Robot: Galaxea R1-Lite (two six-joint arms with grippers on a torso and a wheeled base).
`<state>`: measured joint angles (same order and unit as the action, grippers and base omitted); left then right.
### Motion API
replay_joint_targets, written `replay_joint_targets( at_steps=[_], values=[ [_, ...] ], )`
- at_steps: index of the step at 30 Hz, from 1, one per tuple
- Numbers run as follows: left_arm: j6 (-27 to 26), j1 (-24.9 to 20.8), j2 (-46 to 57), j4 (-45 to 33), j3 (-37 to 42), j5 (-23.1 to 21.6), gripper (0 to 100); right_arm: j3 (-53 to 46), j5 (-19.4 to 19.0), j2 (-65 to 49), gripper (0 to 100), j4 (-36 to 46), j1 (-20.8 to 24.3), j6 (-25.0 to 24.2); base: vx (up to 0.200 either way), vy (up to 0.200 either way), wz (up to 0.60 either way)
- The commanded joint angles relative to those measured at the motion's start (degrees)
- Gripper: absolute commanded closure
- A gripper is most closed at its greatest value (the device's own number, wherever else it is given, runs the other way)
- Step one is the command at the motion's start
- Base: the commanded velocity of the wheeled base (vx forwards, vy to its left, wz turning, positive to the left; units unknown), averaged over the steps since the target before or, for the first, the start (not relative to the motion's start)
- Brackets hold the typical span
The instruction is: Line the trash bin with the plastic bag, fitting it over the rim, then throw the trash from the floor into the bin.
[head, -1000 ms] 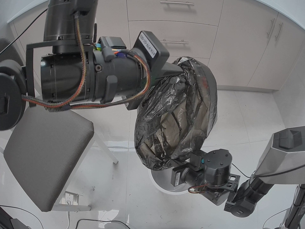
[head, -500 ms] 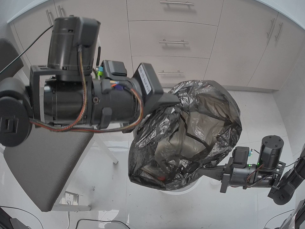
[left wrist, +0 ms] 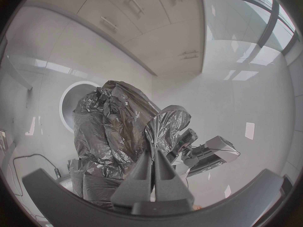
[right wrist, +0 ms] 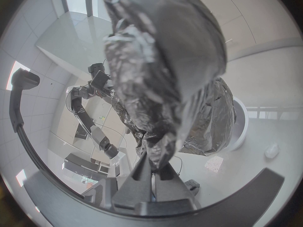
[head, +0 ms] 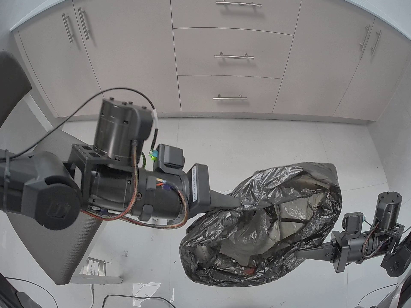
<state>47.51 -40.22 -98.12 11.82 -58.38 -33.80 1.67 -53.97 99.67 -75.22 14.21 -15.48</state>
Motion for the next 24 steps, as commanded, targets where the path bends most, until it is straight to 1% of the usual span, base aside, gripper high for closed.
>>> replay_joint_targets(
  at_steps=[1, 7, 11, 12, 14, 17, 18, 19, 21, 23, 24],
  values=[
    [0.1, -0.5, -4.6, 0.1, 0.5, -0.8, 100, -1.7, -0.4, 0.5, 100, 0.8, -0.6, 0.1, 0.0, 0.0, 0.0],
    [0.3, -0.3, -5.2, 0.1, 0.7, -0.8, 100, -1.4, -0.3, 5.2, 100, 0.2, -0.1, 0.4, 0.0, 0.0, 0.0],
    [0.3, -0.2, -5.9, 0.1, 0.7, -0.9, 100, -1.1, -0.2, 7.8, 100, -0.5, 0.1, 1.8, 0.0, 0.0, 0.0],
    [0.3, -0.1, -7.0, 0.4, 0.5, -0.9, 100, -0.9, -0.2, 10.3, 100, -2.0, 0.1, 3.3, 0.0, 0.0, 0.0],
    [0.3, 0.1, -8.4, 1.6, 0.4, -0.9, 100, -0.6, 0.0, 12.9, 100, -4.3, 0.0, 3.5, 0.0, 0.0, 0.0],
    [0.4, 0.9, -10.9, 5.0, 0.3, -0.8, 100, 0.0, 0.2, 17.4, 100, -10.1, -0.2, 3.0, 0.0, 0.0, 0.0],
    [0.4, 0.9, -10.9, 5.0, 0.3, -0.8, 100, 0.0, 0.2, 17.4, 100, -10.1, -0.2, 3.0, 0.0, 0.0, 0.0],
    [0.5, 1.7, -12.6, 7.2, 0.0, -0.9, 100, 0.5, 0.3, 20.6, 100, -14.3, -0.2, 2.7, 0.0, 0.0, 0.0],
    [0.4, 2.3, -14.8, 9.3, -0.4, -0.9, 100, 1.5, 0.6, 23.6, 100, -14.8, -0.2, 1.2, 0.0, 0.0, 0.0],
    [0.4, 2.7, -15.9, 10.0, -0.9, -0.9, 100, 2.8, 0.7, 24.3, 100, -14.8, -0.2, 0.2, 0.0, 0.0, 0.0],
    [0.0, 3.4, -17.7, 10.6, -1.8, -0.9, 100, 4.3, 1.0, 24.9, 100, -14.8, -0.2, -1.3, 0.0, 0.0, 0.0]
  ],
)
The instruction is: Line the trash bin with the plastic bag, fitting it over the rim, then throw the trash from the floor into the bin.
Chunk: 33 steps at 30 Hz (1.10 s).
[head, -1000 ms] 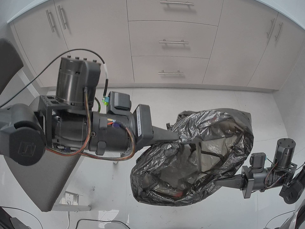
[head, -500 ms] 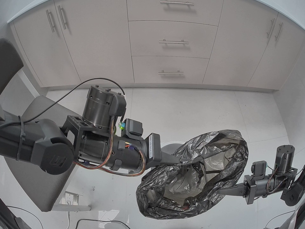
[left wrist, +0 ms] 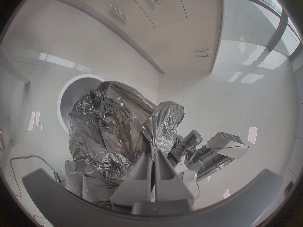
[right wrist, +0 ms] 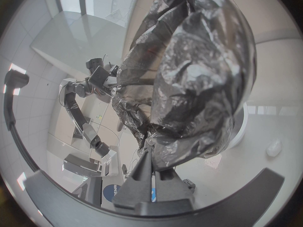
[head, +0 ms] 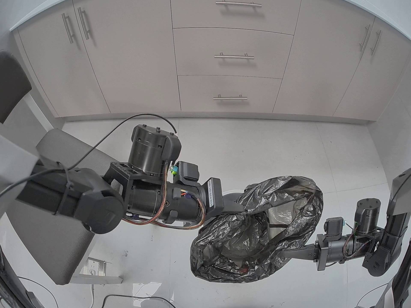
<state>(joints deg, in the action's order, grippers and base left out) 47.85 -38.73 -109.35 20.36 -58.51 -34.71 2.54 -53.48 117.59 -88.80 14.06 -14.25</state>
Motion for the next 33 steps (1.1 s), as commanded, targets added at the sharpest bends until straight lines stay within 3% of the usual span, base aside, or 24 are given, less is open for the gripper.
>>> replay_joint_targets(
  at_steps=[1, 8, 25, 33],
  values=[
    [-0.3, 2.3, -7.5, 2.1, -2.3, 0.0, 100, 4.1, 0.7, 7.5, 100, -1.2, 0.0, -3.2, 0.0, 0.0, 0.0],
    [-0.4, 4.2, -11.0, 2.1, -5.4, 0.0, 100, 7.6, 3.0, 10.3, 100, -1.2, -0.1, -3.9, 0.0, 0.0, 0.0],
    [-2.1, 6.6, -17.0, 3.0, -9.3, 0.1, 100, 13.7, 13.3, 16.7, 100, -1.2, -0.5, -3.9, 0.0, 0.0, 0.0],
    [-3.6, 6.6, -18.4, 3.2, -9.3, 0.0, 100, 14.3, 14.7, 17.4, 100, -1.2, -0.9, -3.9, 0.0, 0.0, 0.0]
  ],
)
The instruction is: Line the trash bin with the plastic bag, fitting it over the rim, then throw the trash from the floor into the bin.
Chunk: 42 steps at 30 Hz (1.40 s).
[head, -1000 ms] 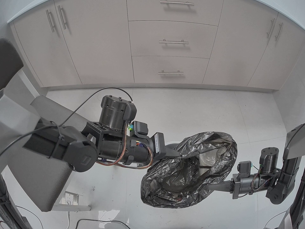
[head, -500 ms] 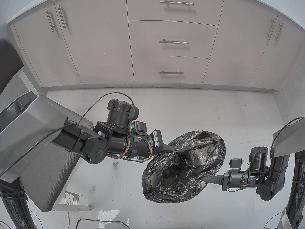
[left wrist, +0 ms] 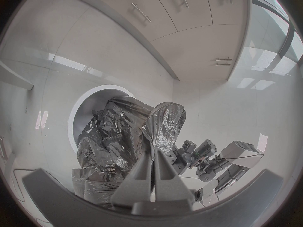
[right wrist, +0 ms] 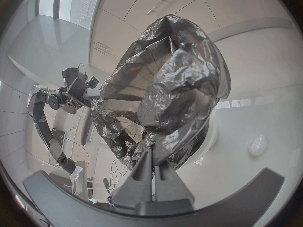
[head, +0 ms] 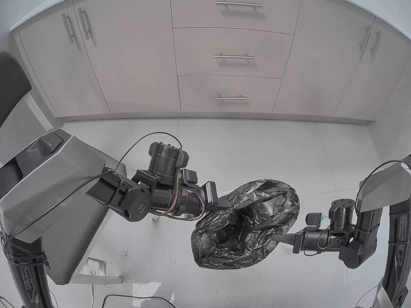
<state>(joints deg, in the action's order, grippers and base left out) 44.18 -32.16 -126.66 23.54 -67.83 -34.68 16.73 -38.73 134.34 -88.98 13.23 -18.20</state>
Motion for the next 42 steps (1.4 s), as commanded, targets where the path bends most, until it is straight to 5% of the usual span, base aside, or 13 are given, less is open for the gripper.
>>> replay_joint_targets(
  at_steps=[1, 15, 30, 42],
  values=[
    [-0.1, -0.1, -1.2, 0.0, 0.1, 0.0, 100, 0.1, 0.1, 0.7, 100, -1.0, 0.0, 0.0, 0.0, 0.0, 0.0],
    [0.6, -2.9, -1.3, 2.6, 5.7, 0.1, 100, -6.7, 0.8, 1.0, 100, -1.0, -0.4, 2.3, 0.0, 0.0, 0.0],
    [-0.1, -3.9, -1.7, 5.9, 8.2, 0.7, 100, -6.1, 11.4, 6.5, 100, -1.0, -2.2, 8.4, 0.0, 0.0, 0.0],
    [0.3, -3.8, -1.8, 6.0, 8.0, 0.7, 100, -5.7, 12.1, 6.9, 100, -1.0, -2.8, 9.2, 0.0, 0.0, 0.0]
  ],
)
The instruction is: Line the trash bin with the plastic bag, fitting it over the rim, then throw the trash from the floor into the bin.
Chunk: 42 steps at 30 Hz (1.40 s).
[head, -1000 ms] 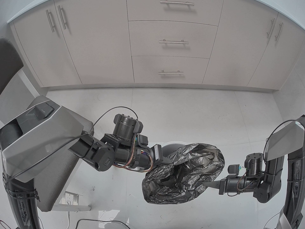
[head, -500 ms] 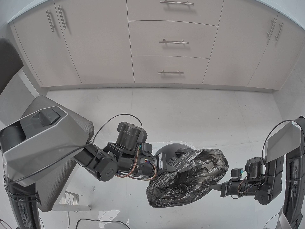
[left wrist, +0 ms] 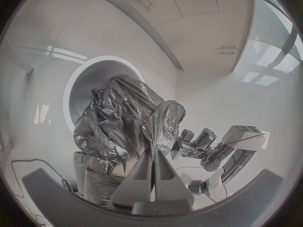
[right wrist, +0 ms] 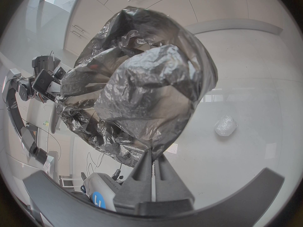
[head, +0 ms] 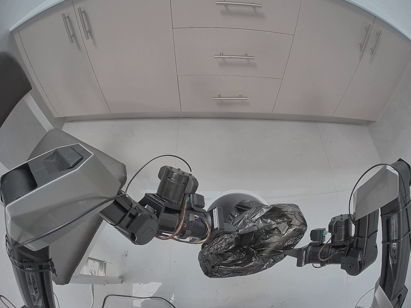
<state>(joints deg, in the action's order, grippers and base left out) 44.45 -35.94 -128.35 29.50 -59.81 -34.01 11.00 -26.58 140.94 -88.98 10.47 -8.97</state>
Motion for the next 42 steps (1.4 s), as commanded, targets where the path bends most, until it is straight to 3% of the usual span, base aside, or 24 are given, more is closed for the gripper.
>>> replay_joint_targets(
  at_steps=[1, 3, 4, 12, 17, 20, 22, 23, 24, 25, 29, 38, 42],
  values=[
    [0.0, 0.0, -0.1, 0.0, 0.0, 0.0, 100, 0.1, -0.1, 0.3, 100, -1.0, 0.0, 0.0, 0.0, 0.0, 0.0],
    [0.0, 0.0, -0.1, 0.0, 0.0, 0.0, 100, 0.1, -0.1, 0.4, 100, -1.0, 0.0, 0.0, 0.0, 0.0, 0.0],
    [0.0, 0.0, -0.1, 0.0, 0.0, 0.0, 100, 0.1, -0.1, 0.4, 0, -1.0, 0.0, 0.0, 0.0, 0.0, 0.0],
    [0.2, 0.0, -0.1, 0.0, 0.0, 0.0, 100, -0.7, -0.2, -0.6, 0, -1.0, 0.5, 0.2, 0.0, 0.0, 0.0],
    [0.4, 0.2, -0.1, -0.1, -0.3, 0.0, 100, -3.4, 0.0, -7.1, 0, -1.0, 3.2, 0.1, 0.0, 0.0, 0.0],
    [0.3, 0.2, -0.4, 0.0, -0.9, 0.5, 100, -4.6, 5.7, -13.3, 0, -1.0, 4.8, 2.1, 0.0, 0.0, 0.0],
    [0.3, 0.3, -0.4, 0.6, -1.7, 2.7, 100, -3.1, 13.3, -15.1, 0, -1.0, 6.2, 3.3, 0.0, 0.0, 0.0],
    [0.4, 0.3, -0.4, 0.8, -1.9, 3.6, 100, -2.4, 15.1, -15.3, 0, -1.0, 6.5, 3.4, 0.0, 0.0, 0.0],
    [0.4, 0.3, -0.3, 1.3, -2.5, 7.6, 100, 0.3, 20.1, -15.2, 0, -1.0, 7.8, 3.5, 0.0, 0.0, 0.0],
    [0.2, 0.3, -0.3, 1.5, -2.9, 10.5, 100, 1.5, 21.7, -14.9, 0, -1.0, 8.6, 3.6, 0.0, 0.0, 0.0],
    [-0.8, 0.3, -0.3, 1.6, -3.5, 17.5, 100, 3.9, 23.1, -12.5, 0, -1.0, 10.6, 5.3, 0.0, 0.0, 0.0],
    [-4.5, -0.1, -0.8, 1.7, -4.3, 23.2, 100, 8.8, 25.4, -7.9, 0, -1.0, 12.1, 8.0, 0.0, 0.0, 0.0],
    [-10.4, -1.1, -1.8, 3.1, -4.0, 26.5, 100, 13.8, 25.6, -6.9, 0, 2.1, 12.5, 9.1, 0.0, 0.0, 0.0]
  ],
)
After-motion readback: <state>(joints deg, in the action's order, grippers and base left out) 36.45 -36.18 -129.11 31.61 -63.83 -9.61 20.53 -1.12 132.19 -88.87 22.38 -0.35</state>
